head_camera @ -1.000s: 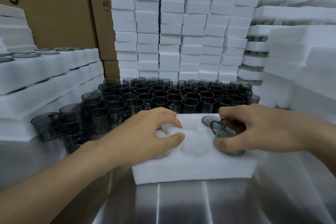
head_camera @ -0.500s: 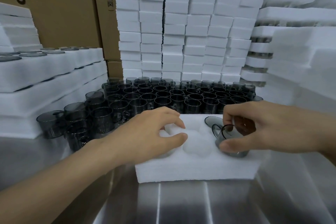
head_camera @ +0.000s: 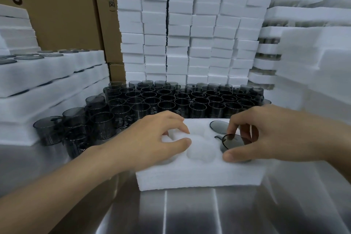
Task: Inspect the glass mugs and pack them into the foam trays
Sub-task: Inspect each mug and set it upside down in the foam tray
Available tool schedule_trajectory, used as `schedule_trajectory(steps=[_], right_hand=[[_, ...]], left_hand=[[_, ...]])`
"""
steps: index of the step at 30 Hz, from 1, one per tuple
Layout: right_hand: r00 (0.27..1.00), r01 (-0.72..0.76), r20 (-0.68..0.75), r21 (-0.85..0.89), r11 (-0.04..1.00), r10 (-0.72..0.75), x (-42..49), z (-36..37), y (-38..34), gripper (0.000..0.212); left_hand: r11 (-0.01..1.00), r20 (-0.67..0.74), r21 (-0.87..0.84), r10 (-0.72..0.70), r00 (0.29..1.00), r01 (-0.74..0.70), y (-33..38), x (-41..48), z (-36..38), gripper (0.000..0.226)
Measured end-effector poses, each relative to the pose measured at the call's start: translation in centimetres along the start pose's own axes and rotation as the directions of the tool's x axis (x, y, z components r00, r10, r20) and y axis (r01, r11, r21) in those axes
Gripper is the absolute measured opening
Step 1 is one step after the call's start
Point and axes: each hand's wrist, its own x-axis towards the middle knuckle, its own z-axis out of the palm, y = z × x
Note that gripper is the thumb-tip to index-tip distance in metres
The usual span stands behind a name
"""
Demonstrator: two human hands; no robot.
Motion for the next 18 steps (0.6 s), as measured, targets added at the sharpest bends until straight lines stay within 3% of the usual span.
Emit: schedule_trajectory(steps=[9,13,16,18], right_hand=[[0.999,0.034,-0.014,0.029,0.999,-0.034,0.6,-0.3,0.9,0.072],[0.998,0.047,-0.049,0.028,0.998,-0.046,1.1,-0.3,1.5,0.076],[0.998,0.05,-0.031,0.057,0.997,-0.049,1.6,0.0,2.0,0.077],[0.999,0.051,-0.016,0.078,0.996,-0.05,1.7,0.3,2.4,0.077]], left_hand=[[1.0,-0.009,-0.014,-0.002,1.0,0.002,-0.1,-0.1,0.0,0.05],[0.999,-0.091,0.001,0.038,0.995,-0.038,0.2,-0.4,-0.5,0.041],[0.956,-0.219,0.29,0.108,0.97,-0.041,0.0,-0.4,-2.4,0.036],[0.877,-0.287,0.479,0.105,0.952,0.048,-0.6,-0.4,-4.1,0.027]])
